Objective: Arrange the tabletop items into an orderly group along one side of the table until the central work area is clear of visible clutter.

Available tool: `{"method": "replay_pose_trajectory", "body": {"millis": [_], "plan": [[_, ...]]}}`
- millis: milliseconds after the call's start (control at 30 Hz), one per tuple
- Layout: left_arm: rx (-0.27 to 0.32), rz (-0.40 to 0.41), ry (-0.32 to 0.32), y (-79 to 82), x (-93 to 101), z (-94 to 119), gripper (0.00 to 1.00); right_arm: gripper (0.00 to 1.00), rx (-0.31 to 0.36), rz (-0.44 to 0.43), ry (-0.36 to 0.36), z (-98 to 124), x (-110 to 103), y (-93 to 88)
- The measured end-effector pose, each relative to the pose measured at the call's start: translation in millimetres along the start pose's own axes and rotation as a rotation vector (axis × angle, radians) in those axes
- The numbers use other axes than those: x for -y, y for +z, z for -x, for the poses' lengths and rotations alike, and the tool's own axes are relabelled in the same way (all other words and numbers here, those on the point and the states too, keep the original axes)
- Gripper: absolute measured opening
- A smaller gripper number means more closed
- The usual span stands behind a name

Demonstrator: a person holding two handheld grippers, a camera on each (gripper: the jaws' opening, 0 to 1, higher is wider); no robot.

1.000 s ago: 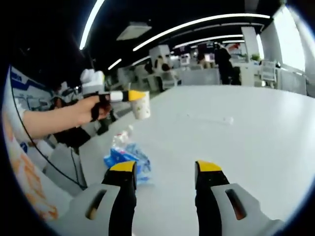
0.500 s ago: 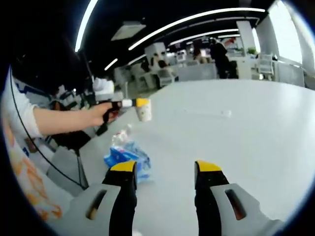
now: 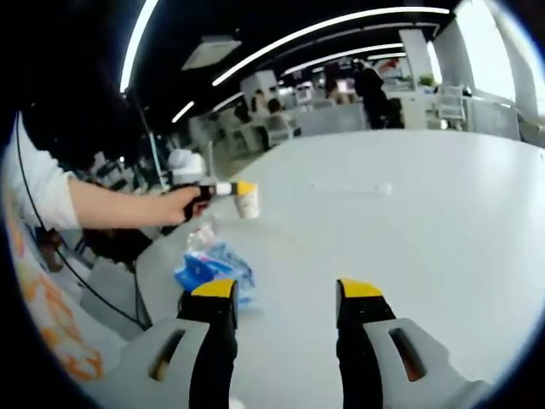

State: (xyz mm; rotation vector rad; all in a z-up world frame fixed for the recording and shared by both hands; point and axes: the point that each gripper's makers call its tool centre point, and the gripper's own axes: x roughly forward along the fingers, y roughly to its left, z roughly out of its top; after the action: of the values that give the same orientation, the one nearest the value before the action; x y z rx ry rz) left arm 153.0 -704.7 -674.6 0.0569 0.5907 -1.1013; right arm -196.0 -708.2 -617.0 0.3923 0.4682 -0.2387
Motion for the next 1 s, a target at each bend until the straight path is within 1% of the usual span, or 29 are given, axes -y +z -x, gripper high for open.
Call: {"method": "replay_pose_trajectory", "body": {"millis": [67, 167, 233, 300, 400, 500, 733, 833, 933, 1000], "plan": [[-0.015, 0.014, 0.011, -5.2, -2.8, -1.4, 0.47, 0.44, 0.0, -0.007, -0.009, 1.2, 3.6, -0.1], [-0.01, 0.039, 0.01, -8.3, -3.7, -2.4, 0.47, 0.44, 0.001, -0.018, -0.018, 1.7, 7.2, -0.3], [-0.013, 0.028, 0.003, -11.1, -2.2, -4.0, 0.47, 0.44, 0.001, -0.021, -0.02, 1.5, 7.7, -0.4], [-0.025, -0.005, -0.016, -15.5, 0.9, -5.9, 0.47, 0.44, -0.002, -0.018, -0.019, 1.1, 8.1, -0.8], [-0.038, -0.021, -0.016, -20.3, -1.0, -7.8, 0.47, 0.44, -0.008, -0.016, -0.016, -0.1, 7.9, -1.4], [-0.024, -0.004, -0.012, -20.1, -3.7, -7.4, 0.47, 0.44, -0.012, -0.015, -0.013, -1.7, 7.2, -1.7], [-0.001, -0.008, -0.018, -22.3, -4.0, -4.2, 0.48, 0.43, -0.015, -0.018, -0.008, -4.7, 7.2, -1.9], [-0.009, -0.013, -0.016, -28.4, -5.2, -2.5, 0.48, 0.43, -0.013, -0.022, -0.006, -5.4, 6.9, -1.9], [-0.033, -0.028, 0.0, -38.1, -7.3, 2.3, 0.45, 0.43, -0.014, -0.024, -0.002, -5.4, 5.9, -3.3], [-0.04, -0.024, -0.002, -43.0, -7.8, 4.6, 0.44, 0.43, -0.014, -0.035, 0.002, -4.8, 4.8, -4.0]]}}
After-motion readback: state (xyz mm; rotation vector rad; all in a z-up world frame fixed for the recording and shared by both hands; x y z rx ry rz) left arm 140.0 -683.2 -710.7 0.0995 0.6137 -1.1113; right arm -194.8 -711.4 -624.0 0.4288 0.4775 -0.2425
